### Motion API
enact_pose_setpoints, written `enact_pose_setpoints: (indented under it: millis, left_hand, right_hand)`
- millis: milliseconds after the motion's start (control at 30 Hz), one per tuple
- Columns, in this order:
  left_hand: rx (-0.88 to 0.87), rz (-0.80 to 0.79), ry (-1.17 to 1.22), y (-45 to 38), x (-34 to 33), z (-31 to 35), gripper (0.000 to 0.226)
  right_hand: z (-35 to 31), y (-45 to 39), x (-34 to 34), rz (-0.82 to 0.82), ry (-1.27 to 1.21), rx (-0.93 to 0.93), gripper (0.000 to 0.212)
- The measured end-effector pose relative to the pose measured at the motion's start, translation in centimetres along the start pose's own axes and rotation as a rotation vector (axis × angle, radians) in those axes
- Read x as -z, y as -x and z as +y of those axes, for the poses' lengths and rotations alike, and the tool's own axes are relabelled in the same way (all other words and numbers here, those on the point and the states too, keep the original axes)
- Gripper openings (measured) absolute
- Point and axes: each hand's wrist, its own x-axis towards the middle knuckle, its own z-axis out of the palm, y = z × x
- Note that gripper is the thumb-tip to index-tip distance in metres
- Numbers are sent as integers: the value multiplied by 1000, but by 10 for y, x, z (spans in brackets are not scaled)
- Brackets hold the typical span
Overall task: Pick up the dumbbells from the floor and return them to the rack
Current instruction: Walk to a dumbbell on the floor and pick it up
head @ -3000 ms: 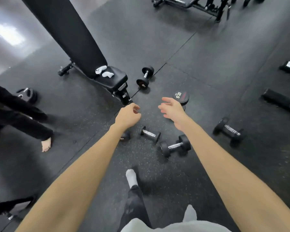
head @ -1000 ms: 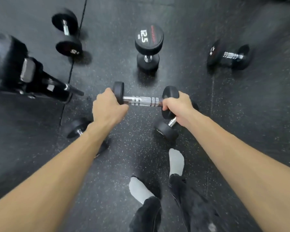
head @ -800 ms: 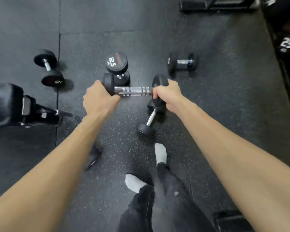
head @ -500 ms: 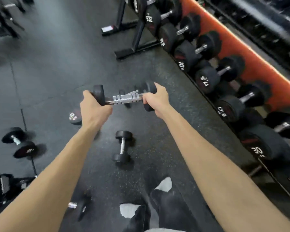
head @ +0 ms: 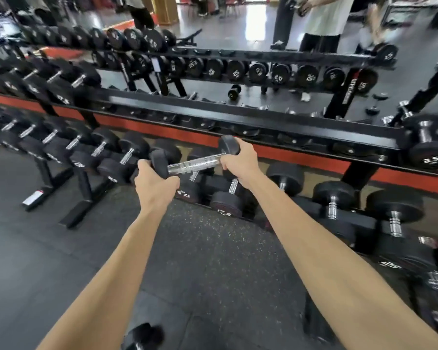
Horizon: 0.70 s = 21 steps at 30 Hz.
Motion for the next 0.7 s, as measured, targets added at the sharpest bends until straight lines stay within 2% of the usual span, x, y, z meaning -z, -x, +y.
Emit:
enact_pose_setpoints:
  millis: [200,400,567,700]
  left_hand:
    - [-171,-178,-3,-21,-93,82,50]
    - [-400,-439,1,-54,-197,150,48]
    - [-550,-689,-24,-67,-286,200,52]
    - [-667,-810,-17,-73,-355,241,60]
  right_hand:
    - [-16,-44,101,251,-12,3,52]
    - [-7,-86,182,535,-96,-76,74]
    - [2,-104,245,813,-131,-120,65]
    - [18,-124,284,989,-198,-136,44]
